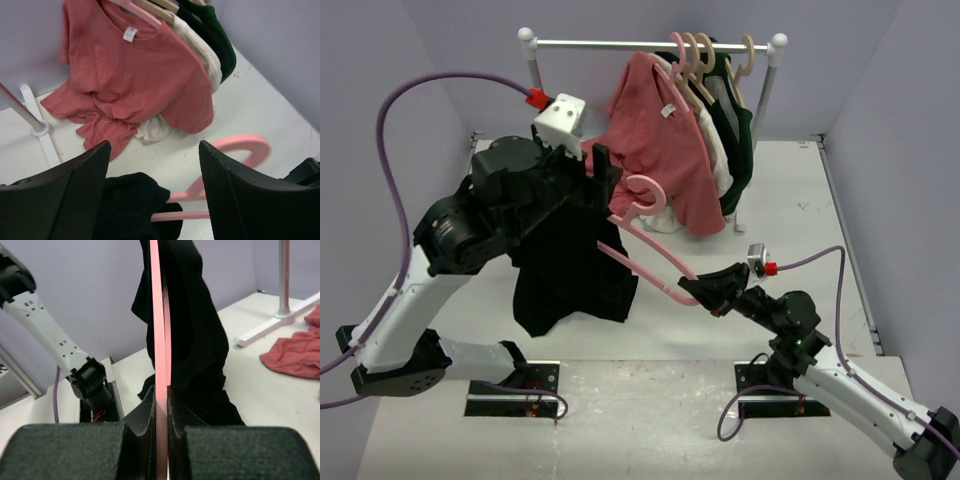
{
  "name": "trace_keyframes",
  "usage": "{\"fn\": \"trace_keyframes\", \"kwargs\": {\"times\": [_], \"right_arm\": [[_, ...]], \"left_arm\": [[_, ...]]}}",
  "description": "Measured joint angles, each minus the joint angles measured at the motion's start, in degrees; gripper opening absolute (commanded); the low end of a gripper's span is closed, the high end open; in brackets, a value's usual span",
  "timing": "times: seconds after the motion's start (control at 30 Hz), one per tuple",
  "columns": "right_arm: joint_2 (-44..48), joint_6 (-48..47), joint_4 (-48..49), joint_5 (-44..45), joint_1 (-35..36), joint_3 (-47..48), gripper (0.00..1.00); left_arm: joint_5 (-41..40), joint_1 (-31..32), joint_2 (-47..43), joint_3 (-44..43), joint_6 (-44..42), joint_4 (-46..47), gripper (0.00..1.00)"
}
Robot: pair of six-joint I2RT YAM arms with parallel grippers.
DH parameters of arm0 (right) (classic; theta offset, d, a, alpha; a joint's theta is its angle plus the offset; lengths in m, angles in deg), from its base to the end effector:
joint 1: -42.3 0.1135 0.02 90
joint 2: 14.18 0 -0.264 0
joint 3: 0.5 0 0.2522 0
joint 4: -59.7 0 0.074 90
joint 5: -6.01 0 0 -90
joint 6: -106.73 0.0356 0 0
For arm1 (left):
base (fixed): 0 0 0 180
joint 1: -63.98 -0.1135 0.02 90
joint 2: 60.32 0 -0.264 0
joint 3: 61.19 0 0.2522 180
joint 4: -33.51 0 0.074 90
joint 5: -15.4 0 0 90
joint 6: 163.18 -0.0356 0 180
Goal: Place the t-shirt on the hanger
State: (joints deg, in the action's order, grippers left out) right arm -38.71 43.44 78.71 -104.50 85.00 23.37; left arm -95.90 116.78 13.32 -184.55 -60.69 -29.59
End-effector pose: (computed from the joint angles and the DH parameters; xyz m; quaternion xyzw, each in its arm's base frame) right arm 0.0899 0.1000 0.2540 -0.2231 0.5503 0.5399 0.5966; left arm 0.1391 -0.1618 0.5344 0.1582 0.7634 -0.2065 0.5912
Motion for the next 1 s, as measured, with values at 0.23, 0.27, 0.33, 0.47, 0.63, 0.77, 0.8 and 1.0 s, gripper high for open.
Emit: {"fn": "trace_keyframes", "kwargs": {"times": [0.23, 0.27, 0.33, 0.47, 0.63, 0.77, 0.8, 1.0], "right_arm": [[-2.93, 2.18, -1.23, 4.52, 0.0, 0.83, 0.0], [-3.1, 2.21, -1.81, 4.82, 0.0, 1.37, 0.0], [-3.22, 2.18, -2.88, 5.36, 0.0, 2.9, 0.0], [-3.22, 2.09, -4.18, 6.13, 0.0, 6.17, 0.0], [-3.22, 1.93, -5.36, 6.19, 0.0, 8.37, 0.0], [-3.24, 1.8, -5.96, 6.56, 0.0, 8.44, 0.0], [-3.3, 1.77, -5.99, 6.63, 0.0, 8.44, 0.0], [-4.52, 1.74, -6.03, 8.05, 0.0, 8.44, 0.0]], "left_arm": [[0.87, 0.0, -10.36, 11.75, 0.41, 3.08, 0.54], [0.98, 0.0, -11.38, 14.68, 0.59, 3.36, 0.53], [1.02, 0.02, -11.94, 20.3, 1.16, 4.32, 0.53], [0.64, 0.11, -9.83, 28.97, 2.05, 4.74, 0.53], [-1.99, 0.11, -6.72, 32.26, 3.3, 4.83, 0.43], [-5.14, 0.11, -6.14, 32.26, 4.58, 4.89, 0.45], [-5.83, 0.11, -6.13, 32.26, 4.82, 4.88, 0.49], [-7.17, 0.11, -6.22, 31.37, 5.96, 3.84, 0.54]]}}
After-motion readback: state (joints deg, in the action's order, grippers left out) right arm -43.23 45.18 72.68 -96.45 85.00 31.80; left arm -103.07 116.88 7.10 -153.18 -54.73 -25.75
